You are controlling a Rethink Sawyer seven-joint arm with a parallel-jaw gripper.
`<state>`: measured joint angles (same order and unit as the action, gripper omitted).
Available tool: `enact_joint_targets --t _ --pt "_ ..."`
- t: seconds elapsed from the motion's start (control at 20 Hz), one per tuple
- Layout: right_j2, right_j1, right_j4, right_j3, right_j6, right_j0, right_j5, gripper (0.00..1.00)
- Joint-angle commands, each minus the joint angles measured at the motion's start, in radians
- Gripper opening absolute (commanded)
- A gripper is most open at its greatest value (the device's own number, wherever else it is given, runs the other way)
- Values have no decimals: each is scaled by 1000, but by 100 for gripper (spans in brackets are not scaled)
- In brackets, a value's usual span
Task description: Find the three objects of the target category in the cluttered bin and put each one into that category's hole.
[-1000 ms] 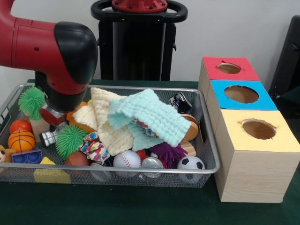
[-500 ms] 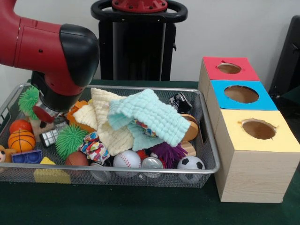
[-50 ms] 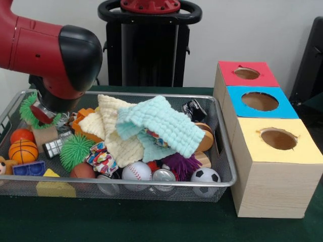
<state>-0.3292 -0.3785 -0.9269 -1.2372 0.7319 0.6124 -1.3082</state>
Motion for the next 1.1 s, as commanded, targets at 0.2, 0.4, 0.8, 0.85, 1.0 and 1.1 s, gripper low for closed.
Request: enact_joint_targets --t 0.2,0.4,0.8,0.85,1.0,1.1 --pt "-46 30 60 -65 -195 46 -2 100" --pt "-66 -19 84 -116 -190 63 56 100" --pt "-172 16 128 -174 -352 141 102 100" --pt "-173 10 127 -177 -335 142 98 100" --pt "-196 2 123 -187 -338 157 110 100" --pt "-218 0 114 -202 -347 180 156 100"
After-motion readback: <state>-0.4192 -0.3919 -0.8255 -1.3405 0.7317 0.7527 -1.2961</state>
